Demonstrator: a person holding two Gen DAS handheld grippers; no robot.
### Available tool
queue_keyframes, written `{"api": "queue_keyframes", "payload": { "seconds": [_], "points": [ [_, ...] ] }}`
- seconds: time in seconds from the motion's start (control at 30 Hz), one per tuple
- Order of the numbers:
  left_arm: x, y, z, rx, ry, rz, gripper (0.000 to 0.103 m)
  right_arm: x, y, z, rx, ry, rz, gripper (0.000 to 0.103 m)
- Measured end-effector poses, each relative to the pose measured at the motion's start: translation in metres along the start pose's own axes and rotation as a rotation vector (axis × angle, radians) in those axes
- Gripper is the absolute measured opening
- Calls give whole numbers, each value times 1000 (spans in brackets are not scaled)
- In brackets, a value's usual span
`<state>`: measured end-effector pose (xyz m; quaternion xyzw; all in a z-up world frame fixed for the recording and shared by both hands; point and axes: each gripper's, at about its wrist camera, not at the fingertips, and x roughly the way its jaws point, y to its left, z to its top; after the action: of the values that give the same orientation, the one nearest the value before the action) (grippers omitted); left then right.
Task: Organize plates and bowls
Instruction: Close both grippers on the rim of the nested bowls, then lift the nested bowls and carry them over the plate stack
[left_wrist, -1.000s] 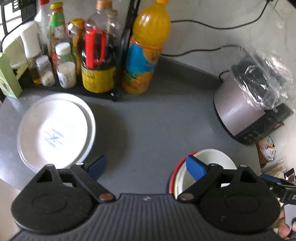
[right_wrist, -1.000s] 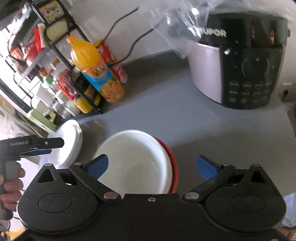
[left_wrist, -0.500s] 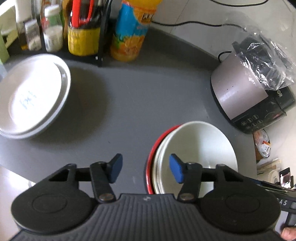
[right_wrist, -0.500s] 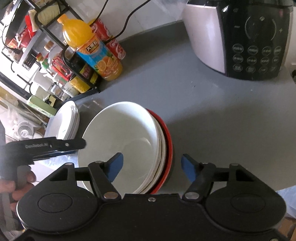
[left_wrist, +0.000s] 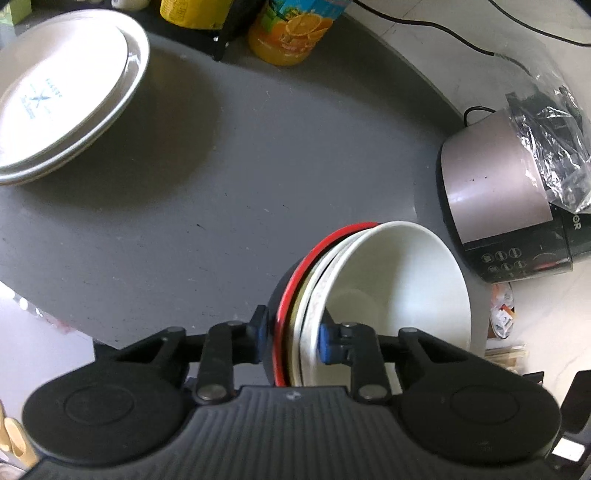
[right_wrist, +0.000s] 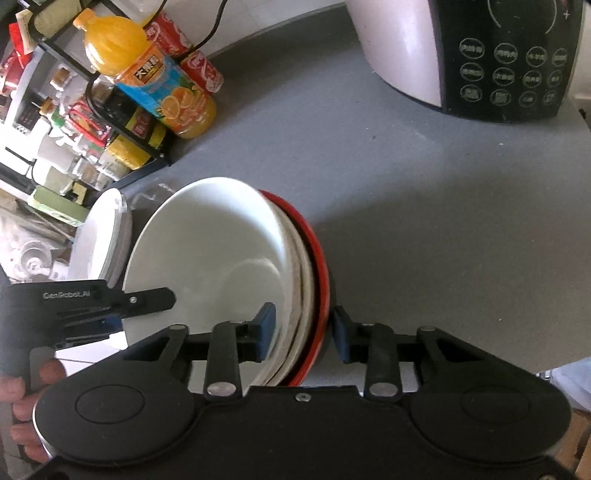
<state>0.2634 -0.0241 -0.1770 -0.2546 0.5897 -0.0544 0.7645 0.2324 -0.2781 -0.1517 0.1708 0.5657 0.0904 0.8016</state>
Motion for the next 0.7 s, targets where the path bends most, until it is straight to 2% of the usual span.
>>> {"api": "queue_keyframes", "payload": {
  "seconds": [0.1,0.3,0.57,0.7],
  "points": [
    [-1,4,1,0,11,-12,25,1,5,0,-28,-16,-7,30],
    [-5,5,5,65,38,6,25,2,22,4,-72,-33,-27,29],
    [-21,22,18,109,17,18,25,9,53,12,-80,-60,-28,28],
    [-28,35,28,89,17,12,25,15,67,12,-91,-56,-32,27]
  ]
}}
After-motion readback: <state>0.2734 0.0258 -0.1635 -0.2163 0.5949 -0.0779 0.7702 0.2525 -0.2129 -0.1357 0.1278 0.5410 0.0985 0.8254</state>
